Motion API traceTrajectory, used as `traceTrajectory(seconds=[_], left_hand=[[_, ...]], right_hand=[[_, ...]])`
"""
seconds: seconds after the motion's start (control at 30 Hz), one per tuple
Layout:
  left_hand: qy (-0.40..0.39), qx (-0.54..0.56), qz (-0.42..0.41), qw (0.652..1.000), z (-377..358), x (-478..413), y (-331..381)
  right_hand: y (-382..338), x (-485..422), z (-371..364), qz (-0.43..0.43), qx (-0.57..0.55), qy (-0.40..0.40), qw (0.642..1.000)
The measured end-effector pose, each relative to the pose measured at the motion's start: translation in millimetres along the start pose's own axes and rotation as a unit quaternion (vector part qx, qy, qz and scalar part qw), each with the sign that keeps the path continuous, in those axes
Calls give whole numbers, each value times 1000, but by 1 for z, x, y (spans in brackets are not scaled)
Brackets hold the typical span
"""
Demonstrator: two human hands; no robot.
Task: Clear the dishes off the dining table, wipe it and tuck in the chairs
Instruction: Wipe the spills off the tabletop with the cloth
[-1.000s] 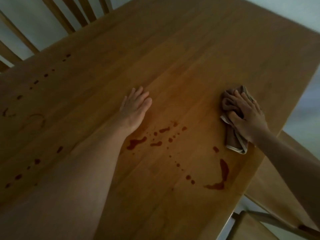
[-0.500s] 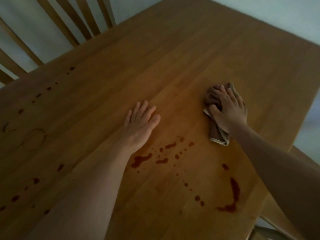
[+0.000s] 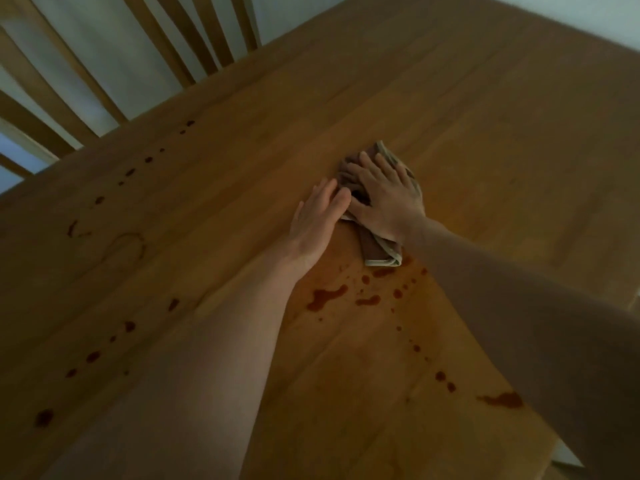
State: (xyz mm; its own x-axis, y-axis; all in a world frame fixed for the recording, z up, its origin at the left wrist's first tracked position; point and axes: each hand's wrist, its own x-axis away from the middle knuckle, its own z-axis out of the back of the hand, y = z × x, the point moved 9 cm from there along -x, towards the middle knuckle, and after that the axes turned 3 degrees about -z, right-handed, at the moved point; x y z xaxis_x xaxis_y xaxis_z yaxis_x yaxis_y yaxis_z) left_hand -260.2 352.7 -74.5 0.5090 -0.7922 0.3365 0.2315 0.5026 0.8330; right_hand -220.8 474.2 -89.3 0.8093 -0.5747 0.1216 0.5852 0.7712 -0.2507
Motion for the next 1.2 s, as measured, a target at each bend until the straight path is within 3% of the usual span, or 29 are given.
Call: traceTrajectory(seconds=[0.17,0.47,0.77,1.0,1.13,1.2], left_hand=[[-9,49,-14,999,15,24,4],[-13,33,-70,997,60,126,-47],[54,-5,-81,995,57,142,-58],[55,11,-89,994,37,108,-31],[92,20,-65,993,38,67,-34],[86,-6,-77,993,34,49,-31]], right_hand=[[-8,7,-6,-55,16,-71,996],[-95,86,-35,-69,-12,-1,998],[-166,185,-49,22,-86,60,994],[-142,187,-21,44,-173,158,971],[-94,161,4,-30,-307,158,938],[-57,147,23,-68,-345,201,914]])
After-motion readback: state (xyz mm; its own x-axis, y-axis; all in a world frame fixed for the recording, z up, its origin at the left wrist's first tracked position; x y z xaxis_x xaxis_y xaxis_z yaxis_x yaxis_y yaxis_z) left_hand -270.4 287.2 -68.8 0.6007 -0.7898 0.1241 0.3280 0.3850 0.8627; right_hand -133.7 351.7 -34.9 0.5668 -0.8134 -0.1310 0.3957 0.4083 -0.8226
